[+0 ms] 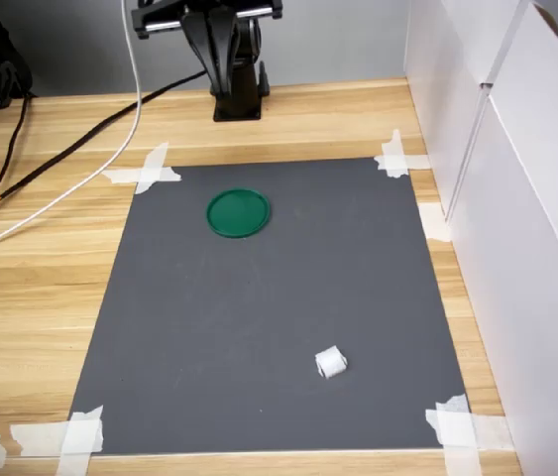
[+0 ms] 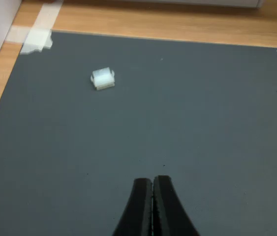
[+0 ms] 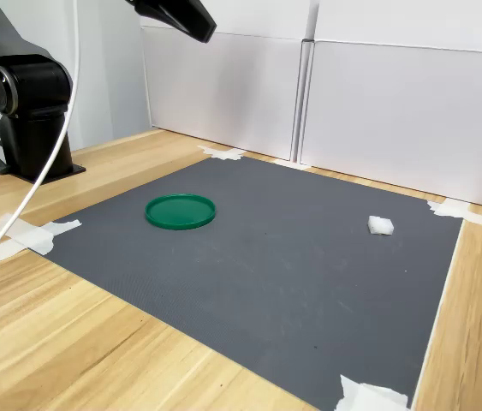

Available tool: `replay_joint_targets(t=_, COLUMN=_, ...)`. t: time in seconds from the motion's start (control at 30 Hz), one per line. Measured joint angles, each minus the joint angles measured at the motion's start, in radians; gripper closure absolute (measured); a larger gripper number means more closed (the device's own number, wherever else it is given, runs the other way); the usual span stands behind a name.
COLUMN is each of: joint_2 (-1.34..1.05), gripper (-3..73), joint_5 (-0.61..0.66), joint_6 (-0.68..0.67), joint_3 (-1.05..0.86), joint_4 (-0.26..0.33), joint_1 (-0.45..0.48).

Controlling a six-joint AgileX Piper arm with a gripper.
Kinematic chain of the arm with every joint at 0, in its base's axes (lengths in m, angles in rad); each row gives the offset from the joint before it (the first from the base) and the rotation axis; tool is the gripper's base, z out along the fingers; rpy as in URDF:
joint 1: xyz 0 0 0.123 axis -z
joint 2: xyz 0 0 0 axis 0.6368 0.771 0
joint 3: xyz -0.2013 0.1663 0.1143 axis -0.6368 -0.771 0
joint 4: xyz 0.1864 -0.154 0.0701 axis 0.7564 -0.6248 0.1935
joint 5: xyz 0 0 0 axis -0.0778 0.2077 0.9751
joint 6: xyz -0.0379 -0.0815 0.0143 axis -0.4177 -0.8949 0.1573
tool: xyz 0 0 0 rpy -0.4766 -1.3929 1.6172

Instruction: Grasp a white terminal and put it in the green lid.

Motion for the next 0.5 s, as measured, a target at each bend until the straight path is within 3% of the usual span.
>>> replay_joint_targets(t=0.33, joint_2=0.214, gripper=71.7, joint_5=0.266, joint_6=-0.164, joint_3=0.231, joint_4=-0.007, joint_1=0.000)
replay_joint_targets(t=0.5, joint_2=0.304, gripper=71.7, joint_5=0.291, joint_6=-0.182, joint_3=0.308, joint_4=0.014, joint_1=0.000)
